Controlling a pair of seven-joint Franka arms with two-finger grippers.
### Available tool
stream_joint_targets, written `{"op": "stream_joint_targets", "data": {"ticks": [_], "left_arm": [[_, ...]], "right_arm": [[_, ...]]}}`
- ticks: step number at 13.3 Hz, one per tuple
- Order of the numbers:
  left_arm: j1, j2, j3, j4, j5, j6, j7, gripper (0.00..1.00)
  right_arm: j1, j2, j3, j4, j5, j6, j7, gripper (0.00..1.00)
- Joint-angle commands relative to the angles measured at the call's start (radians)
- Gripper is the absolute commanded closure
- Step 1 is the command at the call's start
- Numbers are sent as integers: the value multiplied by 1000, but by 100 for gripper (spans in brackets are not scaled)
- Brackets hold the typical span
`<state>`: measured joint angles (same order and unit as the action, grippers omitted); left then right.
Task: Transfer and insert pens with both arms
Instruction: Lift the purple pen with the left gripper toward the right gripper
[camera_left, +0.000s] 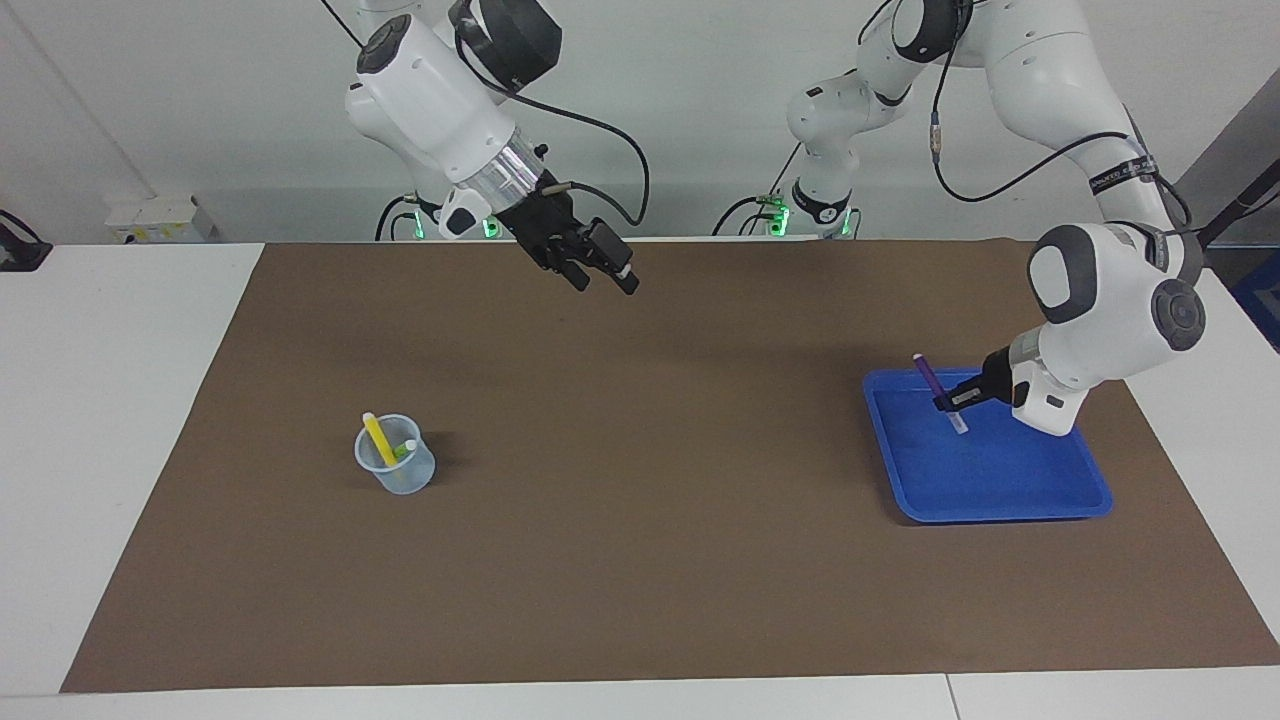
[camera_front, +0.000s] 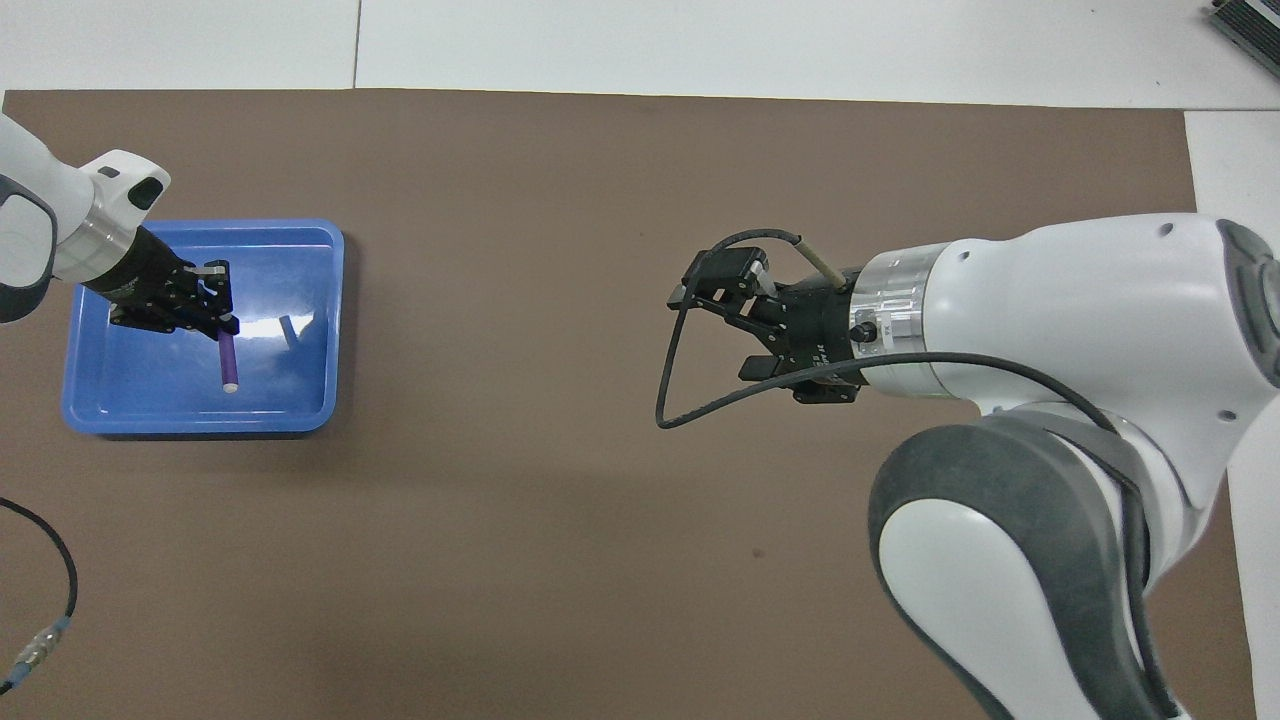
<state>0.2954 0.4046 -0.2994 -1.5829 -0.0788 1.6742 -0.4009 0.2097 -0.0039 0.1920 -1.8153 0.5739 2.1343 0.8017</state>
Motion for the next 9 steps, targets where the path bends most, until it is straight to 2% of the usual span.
{"op": "stream_joint_targets", "data": {"ticks": [1,7,9], "left_arm": [[-9,-65,14,-75,-77,-24,-126,100],[-30,-130,14,-181,-290,-51,-242,100],[-44,-138,11,-193,-361,-50,-352,100]], "right_arm": [[-1,-10,4,-19,32,27,22,0],[49,-11,4,-51,52,99,99,0],[72,-10,4,-53,52,104,103,0]]}}
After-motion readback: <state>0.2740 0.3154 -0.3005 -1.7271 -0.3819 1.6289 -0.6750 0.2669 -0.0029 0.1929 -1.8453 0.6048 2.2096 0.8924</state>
